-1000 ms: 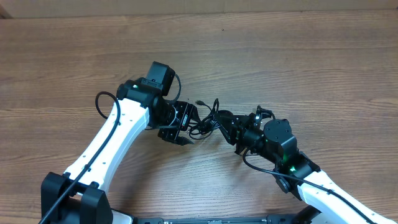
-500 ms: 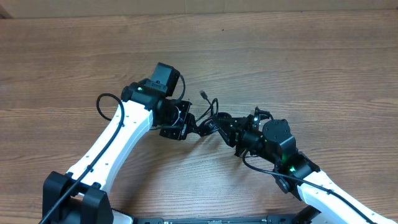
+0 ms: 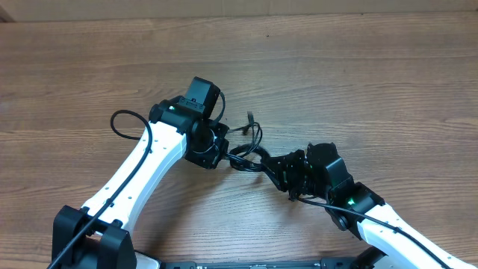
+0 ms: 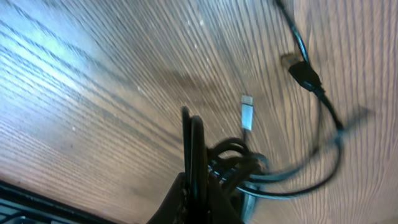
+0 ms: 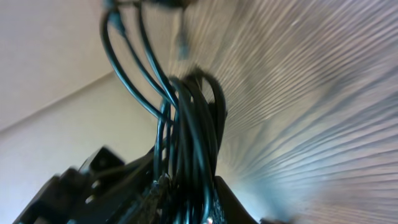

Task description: Untangle cables

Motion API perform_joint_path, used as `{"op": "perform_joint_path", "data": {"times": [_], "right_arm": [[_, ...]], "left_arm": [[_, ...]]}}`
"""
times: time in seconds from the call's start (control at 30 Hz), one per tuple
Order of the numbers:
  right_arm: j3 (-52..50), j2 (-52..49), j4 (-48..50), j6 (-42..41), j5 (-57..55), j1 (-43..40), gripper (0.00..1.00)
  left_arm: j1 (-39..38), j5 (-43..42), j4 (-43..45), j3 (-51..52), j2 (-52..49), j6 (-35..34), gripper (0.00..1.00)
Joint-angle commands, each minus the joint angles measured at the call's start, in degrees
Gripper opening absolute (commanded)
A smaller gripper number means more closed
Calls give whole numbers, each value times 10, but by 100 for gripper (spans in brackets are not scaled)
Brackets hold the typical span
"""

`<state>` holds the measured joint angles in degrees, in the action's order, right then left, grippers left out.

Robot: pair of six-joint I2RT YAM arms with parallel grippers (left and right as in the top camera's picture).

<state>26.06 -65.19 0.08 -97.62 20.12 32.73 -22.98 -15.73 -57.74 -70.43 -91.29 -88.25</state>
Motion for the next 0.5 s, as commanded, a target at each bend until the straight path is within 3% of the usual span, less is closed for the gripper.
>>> {"op": "perform_joint_path", "data": {"times": [0.0,0.23,0.47], "right_arm": [[3,5,-31,65,-25,-6,23],[3,5,-91,107,-23,-6,35],[3,5,-59,207,69,-6,53]], "left_arm": [[12,32,-2,7,6,10,4],[12,32,0,7,6,10,4],[12,32,-1,7,6,-18,4]]}}
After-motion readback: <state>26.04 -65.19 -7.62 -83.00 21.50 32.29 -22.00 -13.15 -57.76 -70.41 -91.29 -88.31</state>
